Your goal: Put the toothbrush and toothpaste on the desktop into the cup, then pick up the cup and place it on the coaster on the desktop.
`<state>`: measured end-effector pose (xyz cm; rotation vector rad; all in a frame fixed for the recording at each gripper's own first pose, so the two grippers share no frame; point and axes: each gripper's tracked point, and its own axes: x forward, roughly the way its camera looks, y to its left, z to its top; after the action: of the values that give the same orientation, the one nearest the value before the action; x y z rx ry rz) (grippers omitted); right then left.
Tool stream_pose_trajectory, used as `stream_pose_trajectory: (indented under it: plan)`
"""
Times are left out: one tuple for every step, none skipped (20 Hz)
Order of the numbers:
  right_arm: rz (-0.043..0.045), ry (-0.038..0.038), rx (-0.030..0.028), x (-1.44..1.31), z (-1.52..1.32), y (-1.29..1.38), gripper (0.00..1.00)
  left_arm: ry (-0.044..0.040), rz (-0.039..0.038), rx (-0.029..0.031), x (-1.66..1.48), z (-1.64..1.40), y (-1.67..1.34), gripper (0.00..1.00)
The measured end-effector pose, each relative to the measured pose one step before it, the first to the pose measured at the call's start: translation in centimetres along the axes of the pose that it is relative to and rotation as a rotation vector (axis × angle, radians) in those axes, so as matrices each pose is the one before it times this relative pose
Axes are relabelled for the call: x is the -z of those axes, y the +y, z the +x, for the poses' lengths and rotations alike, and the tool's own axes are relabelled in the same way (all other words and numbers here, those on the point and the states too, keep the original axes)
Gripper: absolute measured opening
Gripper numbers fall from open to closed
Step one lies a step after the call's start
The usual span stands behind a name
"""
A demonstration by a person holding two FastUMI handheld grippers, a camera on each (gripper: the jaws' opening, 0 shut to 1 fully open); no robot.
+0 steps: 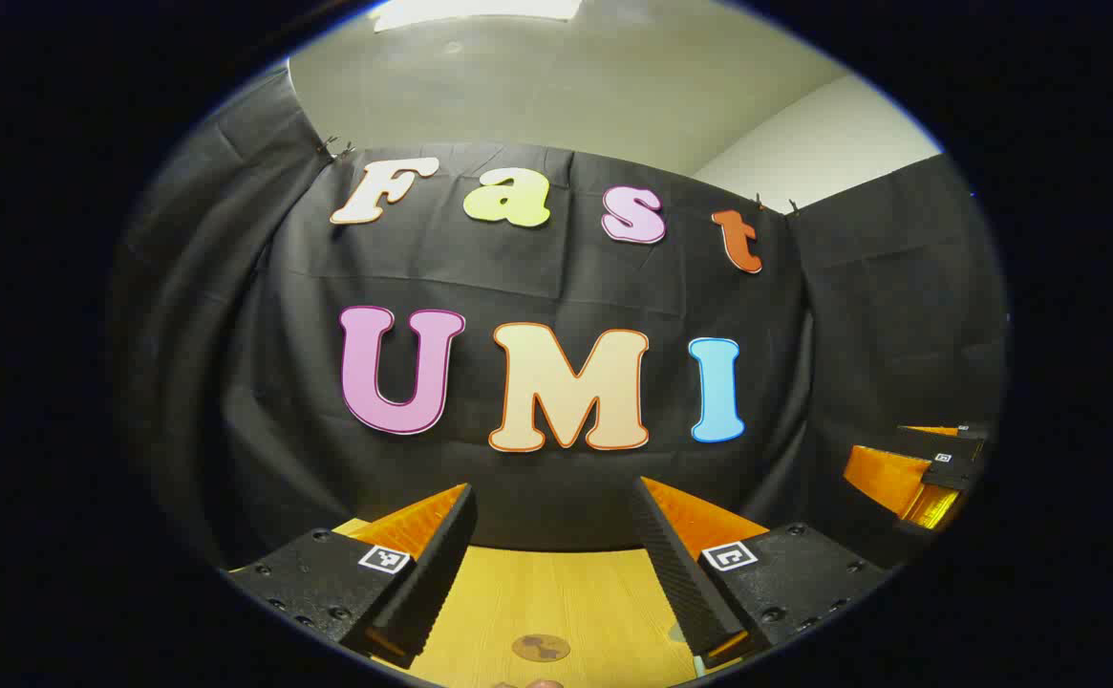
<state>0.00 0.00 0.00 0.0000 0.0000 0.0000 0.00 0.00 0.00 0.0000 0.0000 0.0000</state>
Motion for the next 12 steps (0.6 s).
stream_pose_trajectory:
  plan:
    - [0.00552,0.00435,-0.00589,0.186,0.2,0.173,1.0,-0.00634,-0.00962,0.00072,-0.173,-0.045,-0.06,0.94]
    - [0.00562,0.00458,-0.0102,0.253,0.276,0.312,1.0,-0.00668,-0.00714,-0.00234,-0.027,-0.019,0.003,0.95]
    - [0.00506,0.00365,-0.0082,0.146,0.188,0.349,1.0,-0.002,0.00151,-0.00784,-0.064,-0.11,0.217,0.95]
    - [0.00396,-0.00169,-0.00367,-0.019,0.097,0.165,1.0,-0.00189,0.00671,-0.00984,0.006,-0.056,0.249,0.94]
    - [0.00127,-0.00318,-0.00913,-0.006,0.111,0.286,1.0,-0.00384,0.00701,-0.00889,-0.185,-0.022,0.34,0.94]
    - [-0.00124,-0.00463,-0.01245,-0.014,0.131,0.458,1.0,-0.0074,0.00588,-0.00673,-0.221,-0.005,0.169,0.94]
    - [-0.00384,-0.00218,-0.01474,-0.111,0.16,0.493,1.0,-0.00651,0.00632,-0.00574,-0.29,-0.026,0.306,0.94]
    - [-0.00561,0.00038,-0.01272,0.136,0.106,0.355,1.0,-0.00431,0.00713,-0.00603,-0.096,-0.136,0.267,0.94]
    - [-0.00406,0.00295,-0.00724,0.164,0.123,0.174,1.0,-0.00258,0.00597,-0.00723,-0.115,-0.203,0.32,0.94]
    - [0.00003,0.00691,-0.00874,0.266,0.162,0.154,1.0,-0.00048,0.0046,-0.00997,0.037,-0.103,0.414,0.94]
    - [0.00137,0.00771,-0.00862,0.223,0.163,0.251,0.99,0.00101,0.00152,-0.0079,0.001,-0.173,0.373,0.94]
    - [0.00077,0.00702,-0.00444,0.236,0.084,0.124,1.0,0.00088,-0.00099,-0.00667,0.001,-0.121,0.198,0.94]
